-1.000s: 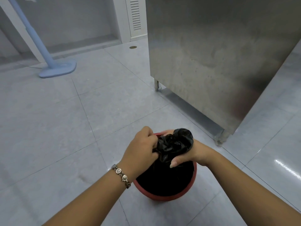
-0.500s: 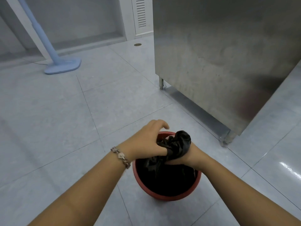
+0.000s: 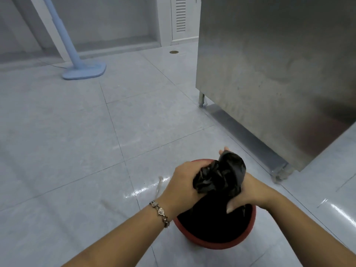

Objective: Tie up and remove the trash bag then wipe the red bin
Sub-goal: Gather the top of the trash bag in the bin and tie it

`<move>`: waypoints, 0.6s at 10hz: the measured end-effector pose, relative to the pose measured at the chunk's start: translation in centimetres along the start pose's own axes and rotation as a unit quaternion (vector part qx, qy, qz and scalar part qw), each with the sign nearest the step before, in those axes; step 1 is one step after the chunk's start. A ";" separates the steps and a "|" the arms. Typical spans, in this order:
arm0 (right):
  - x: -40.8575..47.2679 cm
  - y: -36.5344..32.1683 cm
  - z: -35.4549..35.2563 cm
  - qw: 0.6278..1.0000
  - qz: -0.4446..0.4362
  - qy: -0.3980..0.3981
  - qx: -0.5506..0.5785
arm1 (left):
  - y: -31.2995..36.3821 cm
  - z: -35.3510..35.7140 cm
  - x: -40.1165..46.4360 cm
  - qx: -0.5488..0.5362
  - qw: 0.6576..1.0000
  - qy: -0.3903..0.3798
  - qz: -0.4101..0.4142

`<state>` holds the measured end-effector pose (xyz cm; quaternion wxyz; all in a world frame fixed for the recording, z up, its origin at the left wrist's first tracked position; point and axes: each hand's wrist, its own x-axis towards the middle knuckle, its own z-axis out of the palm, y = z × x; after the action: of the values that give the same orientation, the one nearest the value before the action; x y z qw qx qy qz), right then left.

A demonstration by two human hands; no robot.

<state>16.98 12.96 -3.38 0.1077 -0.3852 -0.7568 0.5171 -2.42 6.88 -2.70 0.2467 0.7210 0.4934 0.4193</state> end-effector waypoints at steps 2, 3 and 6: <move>3.3 -3.2 6.6 0.961 -0.213 0.105 0.139 | 0.4 1.7 -0.8 0.100 0.982 -0.132 0.092; 3.0 -3.0 9.1 0.597 -0.448 0.426 0.511 | 0.4 1.2 -0.2 0.135 0.967 -0.190 0.098; 4.1 3.2 7.5 0.962 -0.236 0.137 0.004 | -3.3 -1.9 3.5 0.089 0.973 -0.210 -0.039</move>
<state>11.47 11.08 -10.40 0.3308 -0.2620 -0.8020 0.4227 -5.14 11.28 -3.03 0.2959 0.7923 0.4935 0.2028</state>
